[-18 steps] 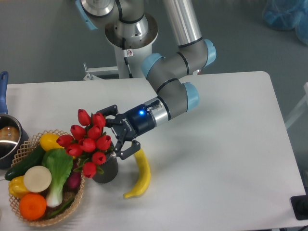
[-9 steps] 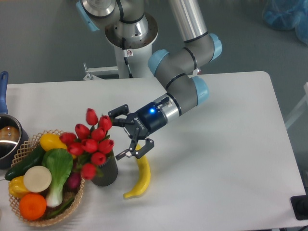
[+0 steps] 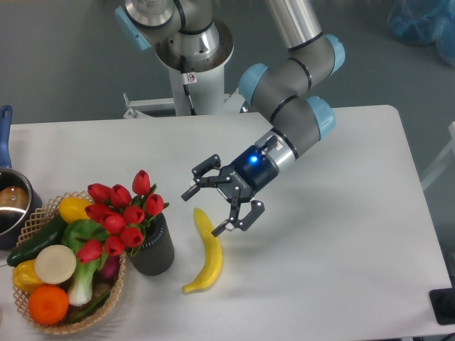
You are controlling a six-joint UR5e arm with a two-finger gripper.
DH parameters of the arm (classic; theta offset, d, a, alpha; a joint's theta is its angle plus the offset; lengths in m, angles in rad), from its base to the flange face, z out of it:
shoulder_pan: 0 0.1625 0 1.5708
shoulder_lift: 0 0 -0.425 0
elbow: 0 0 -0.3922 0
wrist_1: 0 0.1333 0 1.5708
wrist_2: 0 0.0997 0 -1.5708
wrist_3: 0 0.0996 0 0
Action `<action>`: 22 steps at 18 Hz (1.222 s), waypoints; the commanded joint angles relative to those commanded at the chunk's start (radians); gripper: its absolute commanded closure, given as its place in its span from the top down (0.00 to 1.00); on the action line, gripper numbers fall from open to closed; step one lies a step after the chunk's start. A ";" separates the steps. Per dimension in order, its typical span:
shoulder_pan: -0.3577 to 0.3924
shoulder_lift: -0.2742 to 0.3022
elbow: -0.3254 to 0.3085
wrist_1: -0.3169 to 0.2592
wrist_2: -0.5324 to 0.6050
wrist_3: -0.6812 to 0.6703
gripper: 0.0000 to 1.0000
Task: Insert the flowers into the vase
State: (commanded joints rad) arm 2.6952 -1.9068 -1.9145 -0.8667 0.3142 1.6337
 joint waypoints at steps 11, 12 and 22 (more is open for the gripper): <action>0.143 0.202 0.061 -0.017 0.577 -0.032 1.00; 0.140 0.215 0.068 -0.031 0.624 -0.032 1.00; 0.147 0.314 0.249 -0.431 1.023 0.179 1.00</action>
State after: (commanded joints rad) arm 2.8424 -1.5923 -1.6660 -1.2973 1.3374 1.8128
